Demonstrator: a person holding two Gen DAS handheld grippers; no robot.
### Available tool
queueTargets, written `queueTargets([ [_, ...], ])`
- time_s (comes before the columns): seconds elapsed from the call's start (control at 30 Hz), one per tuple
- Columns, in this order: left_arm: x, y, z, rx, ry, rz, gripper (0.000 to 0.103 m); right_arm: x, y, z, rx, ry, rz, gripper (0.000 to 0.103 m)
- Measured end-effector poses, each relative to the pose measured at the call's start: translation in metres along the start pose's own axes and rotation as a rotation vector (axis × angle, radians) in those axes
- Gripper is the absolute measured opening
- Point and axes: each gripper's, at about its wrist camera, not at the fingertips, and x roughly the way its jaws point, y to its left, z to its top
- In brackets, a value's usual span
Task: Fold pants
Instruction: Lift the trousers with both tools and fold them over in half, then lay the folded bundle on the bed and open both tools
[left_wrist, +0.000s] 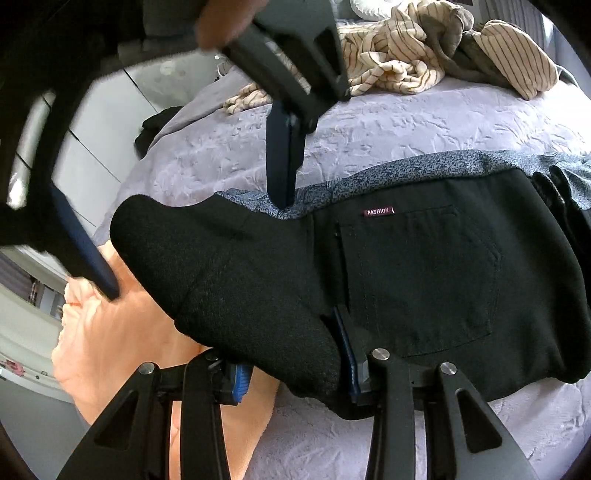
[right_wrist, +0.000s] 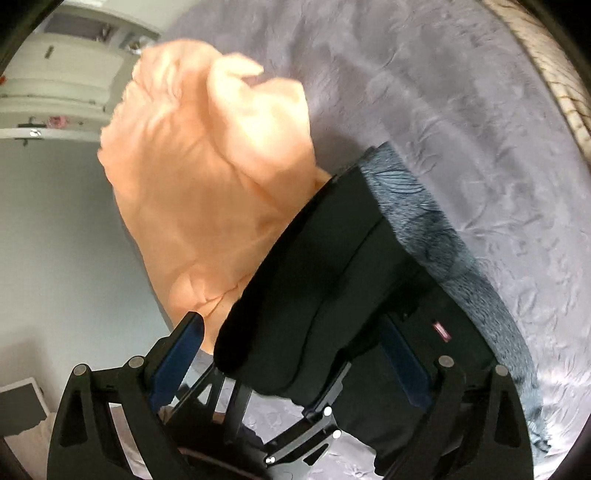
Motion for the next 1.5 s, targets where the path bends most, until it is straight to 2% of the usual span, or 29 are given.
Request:
queueTargets([
  [0.03, -0.001, -0.001, 0.0, 0.002, 0.002, 0.001, 0.041, 0.004, -0.001, 0.001, 0.007, 0.021, -0.006, 0.08],
  [0.07, 0.0, -0.002, 0.001, 0.004, 0.008, 0.003, 0.041, 0.008, -0.005, 0.002, 0.019, 0.041, -0.002, 0.045],
  [0.1, 0.001, -0.003, 0.001, 0.007, 0.012, 0.008, 0.041, 0.008, -0.009, 0.001, 0.042, 0.047, 0.032, 0.031],
  [0.17, -0.007, -0.007, 0.004, 0.01, -0.001, 0.013, 0.04, -0.001, -0.015, -0.006, 0.067, 0.005, 0.048, 0.024],
  [0.33, -0.04, -0.012, 0.026, 0.006, -0.068, -0.018, 0.04, -0.045, -0.035, -0.045, 0.083, -0.141, 0.123, 0.023],
  [0.5, -0.085, -0.03, 0.054, 0.022, -0.159, -0.057, 0.04, -0.095, -0.07, -0.095, 0.142, -0.312, 0.254, 0.023],
  [0.63, -0.122, -0.058, 0.075, 0.061, -0.233, -0.084, 0.041, -0.133, -0.095, -0.15, 0.16, -0.446, 0.315, 0.023],
  [0.73, -0.146, -0.087, 0.089, 0.092, -0.27, -0.139, 0.041, -0.156, -0.116, -0.195, 0.189, -0.534, 0.331, 0.023],
  [0.9, -0.173, -0.143, 0.106, 0.184, -0.311, -0.216, 0.041, -0.176, -0.169, -0.28, 0.307, -0.664, 0.375, 0.023],
  [1.07, -0.191, -0.217, 0.112, 0.305, -0.325, -0.281, 0.041, -0.176, -0.222, -0.36, 0.435, -0.752, 0.387, 0.023],
  [1.23, -0.191, -0.277, 0.107, 0.413, -0.315, -0.313, 0.041, -0.156, -0.268, -0.416, 0.547, -0.798, 0.399, 0.023],
  [1.37, -0.175, -0.316, 0.095, 0.478, -0.26, -0.336, 0.04, -0.124, -0.3, -0.444, 0.631, -0.795, 0.408, 0.023],
  [1.5, -0.156, -0.339, 0.078, 0.52, -0.202, -0.351, 0.04, -0.086, -0.325, -0.459, 0.703, -0.764, 0.416, 0.023],
])
